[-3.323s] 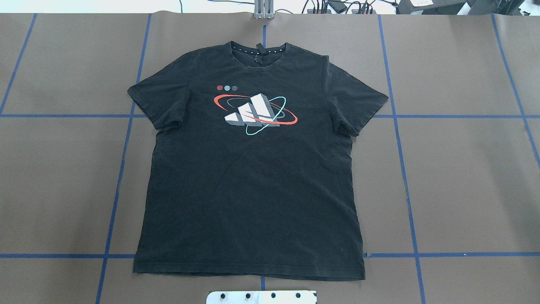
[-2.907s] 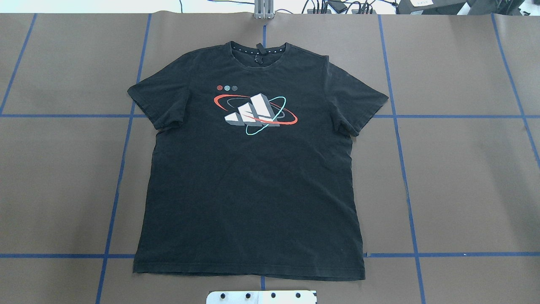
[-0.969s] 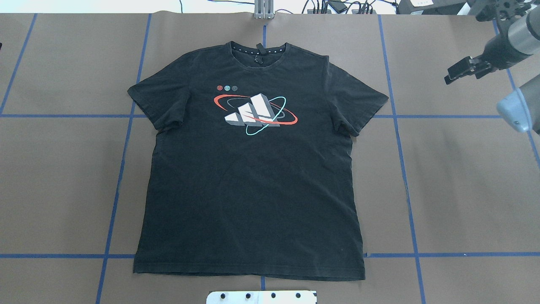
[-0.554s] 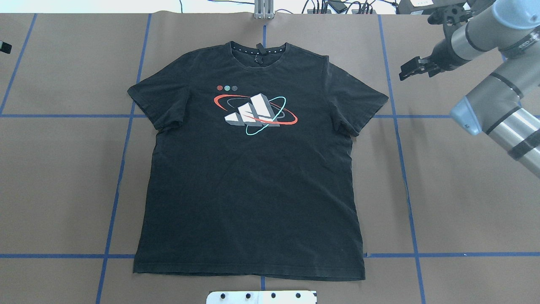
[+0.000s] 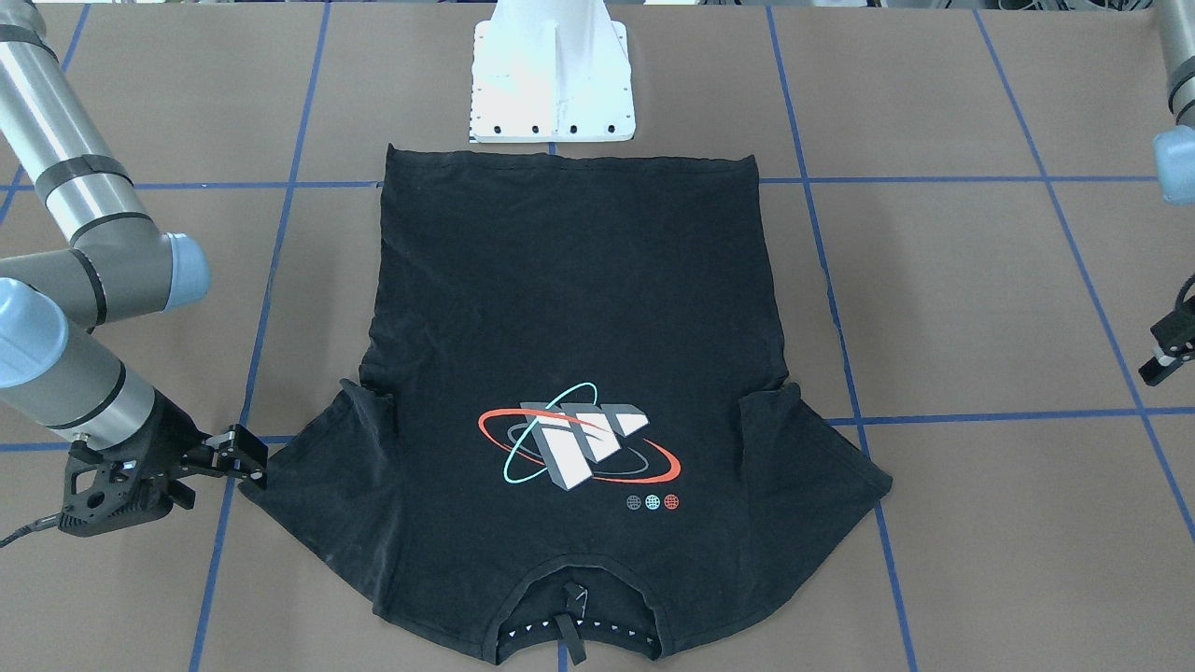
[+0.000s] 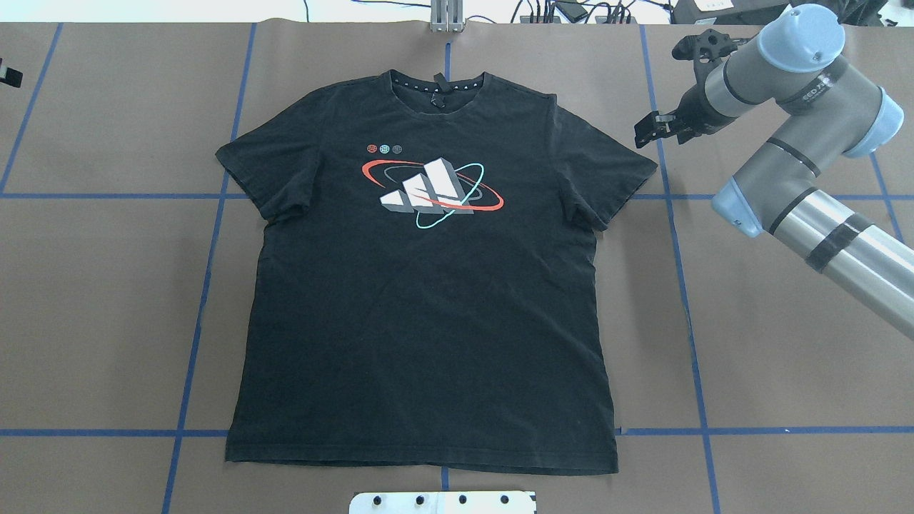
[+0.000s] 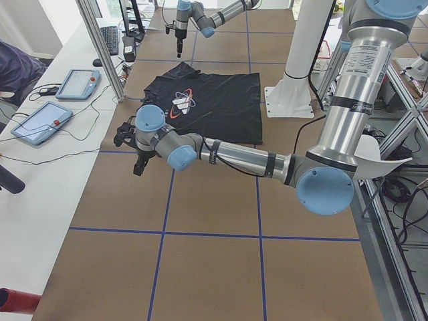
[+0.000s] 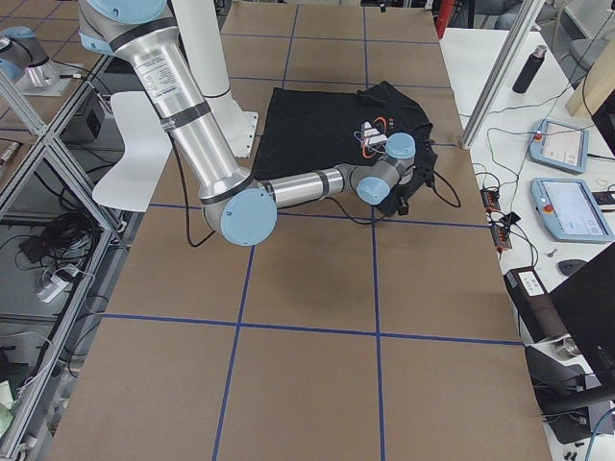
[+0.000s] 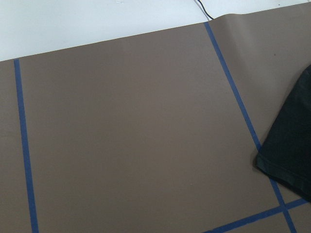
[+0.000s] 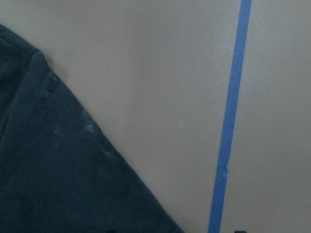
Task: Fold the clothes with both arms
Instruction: 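Move the right gripper to the sleeve nearest it and grasp it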
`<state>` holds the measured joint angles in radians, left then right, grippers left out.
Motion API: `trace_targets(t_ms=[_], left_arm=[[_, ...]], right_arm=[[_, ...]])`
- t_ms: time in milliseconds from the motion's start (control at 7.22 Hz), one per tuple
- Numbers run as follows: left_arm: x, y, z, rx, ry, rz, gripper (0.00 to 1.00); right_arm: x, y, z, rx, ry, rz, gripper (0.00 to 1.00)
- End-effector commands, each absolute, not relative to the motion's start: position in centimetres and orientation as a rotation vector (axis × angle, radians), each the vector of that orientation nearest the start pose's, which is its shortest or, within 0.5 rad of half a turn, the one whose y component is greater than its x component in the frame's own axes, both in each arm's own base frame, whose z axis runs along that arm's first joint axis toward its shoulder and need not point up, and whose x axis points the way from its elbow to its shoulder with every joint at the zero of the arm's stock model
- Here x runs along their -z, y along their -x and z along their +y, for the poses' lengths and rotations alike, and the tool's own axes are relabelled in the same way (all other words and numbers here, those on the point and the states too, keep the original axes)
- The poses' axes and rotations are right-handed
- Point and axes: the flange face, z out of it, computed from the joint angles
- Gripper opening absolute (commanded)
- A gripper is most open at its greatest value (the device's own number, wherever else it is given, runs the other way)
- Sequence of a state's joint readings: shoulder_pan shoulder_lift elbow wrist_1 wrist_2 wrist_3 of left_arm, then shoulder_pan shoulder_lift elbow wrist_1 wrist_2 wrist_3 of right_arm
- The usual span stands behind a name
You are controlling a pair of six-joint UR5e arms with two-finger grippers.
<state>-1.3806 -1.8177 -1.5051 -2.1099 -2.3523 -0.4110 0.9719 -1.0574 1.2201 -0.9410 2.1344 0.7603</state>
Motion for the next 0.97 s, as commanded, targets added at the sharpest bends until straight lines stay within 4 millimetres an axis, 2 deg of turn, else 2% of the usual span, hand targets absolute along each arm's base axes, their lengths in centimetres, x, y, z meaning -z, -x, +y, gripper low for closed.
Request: trace_targets(t_ms=[0, 554, 831], left_arm=[[-49.1, -5.4, -61.2, -0.079, -0.429, 0.913, 1.00], [-49.0, -5.4, -61.3, -0.079, -0.430, 0.914, 1.00], [-49.0, -5.4, -61.3, -0.079, -0.430, 0.914, 1.00]], right_arm=[[-47.0, 35.9, -63.9, 0.090, -0.227, -0.892, 0.77], [-47.5, 36.3, -63.7, 0.092, -0.212, -0.888, 0.57], [-48.4, 36.7, -63.7, 0.092, -0.197, -0.879, 0.57]])
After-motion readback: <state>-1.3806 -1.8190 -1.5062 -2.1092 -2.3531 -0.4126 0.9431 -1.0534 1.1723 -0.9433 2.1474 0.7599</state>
